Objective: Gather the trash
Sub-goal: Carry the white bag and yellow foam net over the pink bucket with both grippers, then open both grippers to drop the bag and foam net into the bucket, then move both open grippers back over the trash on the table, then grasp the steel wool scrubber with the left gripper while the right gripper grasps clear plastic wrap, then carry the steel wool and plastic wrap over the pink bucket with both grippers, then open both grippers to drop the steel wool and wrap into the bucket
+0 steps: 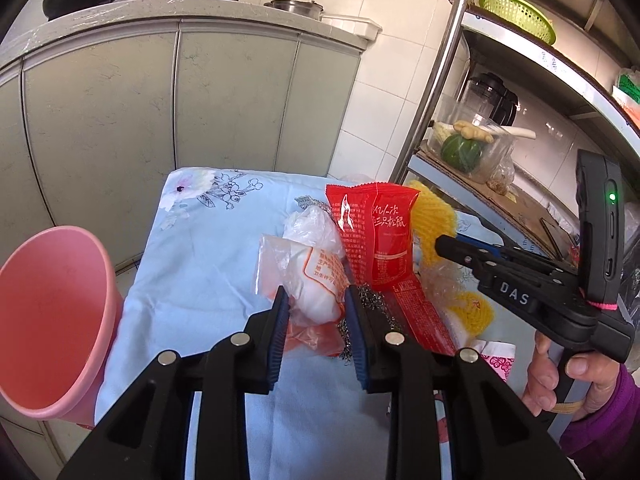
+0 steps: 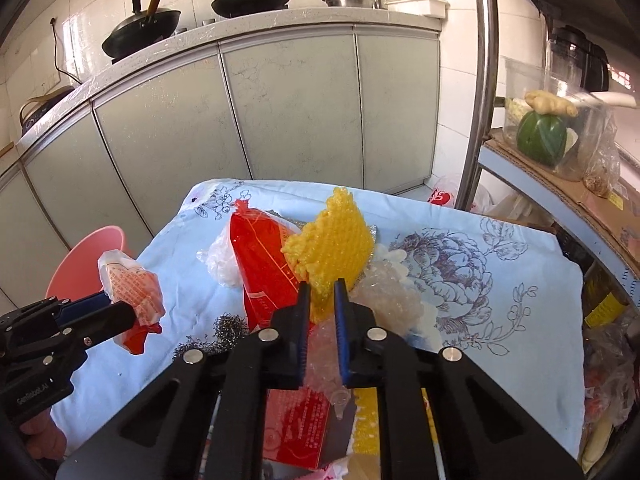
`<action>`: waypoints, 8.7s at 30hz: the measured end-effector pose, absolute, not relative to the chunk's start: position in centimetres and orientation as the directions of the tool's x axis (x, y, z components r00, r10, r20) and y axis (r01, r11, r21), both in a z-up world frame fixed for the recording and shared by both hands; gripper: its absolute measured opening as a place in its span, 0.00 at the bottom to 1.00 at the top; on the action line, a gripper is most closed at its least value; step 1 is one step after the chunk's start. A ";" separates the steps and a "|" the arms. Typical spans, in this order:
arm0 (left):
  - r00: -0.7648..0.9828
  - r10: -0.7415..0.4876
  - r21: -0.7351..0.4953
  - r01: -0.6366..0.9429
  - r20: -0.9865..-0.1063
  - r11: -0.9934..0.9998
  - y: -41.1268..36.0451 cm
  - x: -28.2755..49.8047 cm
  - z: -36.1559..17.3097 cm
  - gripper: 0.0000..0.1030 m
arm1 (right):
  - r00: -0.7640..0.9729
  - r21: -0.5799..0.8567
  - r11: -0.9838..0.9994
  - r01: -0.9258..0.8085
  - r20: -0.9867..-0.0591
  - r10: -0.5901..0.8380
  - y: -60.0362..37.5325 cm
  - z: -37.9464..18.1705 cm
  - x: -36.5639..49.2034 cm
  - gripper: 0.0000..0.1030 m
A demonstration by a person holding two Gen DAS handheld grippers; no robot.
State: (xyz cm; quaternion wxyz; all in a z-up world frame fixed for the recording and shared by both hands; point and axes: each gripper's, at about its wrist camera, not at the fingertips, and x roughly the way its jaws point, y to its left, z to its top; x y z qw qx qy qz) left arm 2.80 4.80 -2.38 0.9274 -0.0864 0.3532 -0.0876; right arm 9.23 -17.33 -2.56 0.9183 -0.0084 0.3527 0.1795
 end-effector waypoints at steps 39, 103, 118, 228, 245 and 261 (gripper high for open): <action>0.687 0.179 -0.173 -0.410 -0.705 0.895 25.5 -2.6 -5.8 0.27 | 0.202 0.303 0.547 -0.781 -0.706 0.679 8.4 -2.3 5.8 0.10; 0.739 0.080 -0.160 -0.249 -0.669 0.955 17.8 -4.2 -1.2 0.46 | 0.502 0.116 0.663 -0.739 -0.562 0.658 -4.0 2.5 1.2 0.40; 0.732 -0.174 -0.196 0.056 -0.659 0.979 5.7 -1.0 -1.2 0.47 | 0.669 0.112 0.875 -0.471 -0.601 0.436 -19.2 -0.9 1.2 0.40; 0.726 0.211 -0.134 -0.386 -0.654 0.912 24.8 -6.7 -1.9 0.25 | 0.243 0.184 0.454 -0.872 -0.643 0.727 7.6 3.0 4.1 0.03; 0.642 0.228 -0.158 -0.485 -0.732 0.860 27.3 -6.8 -5.6 0.39 | 0.210 0.172 0.474 -0.864 -0.731 0.649 12.0 -2.2 5.4 0.03; 0.659 0.221 -0.183 -0.486 -0.719 0.855 27.7 -7.2 -5.3 0.48 | 0.221 0.197 0.489 -0.850 -0.709 0.669 10.7 -1.5 6.0 0.28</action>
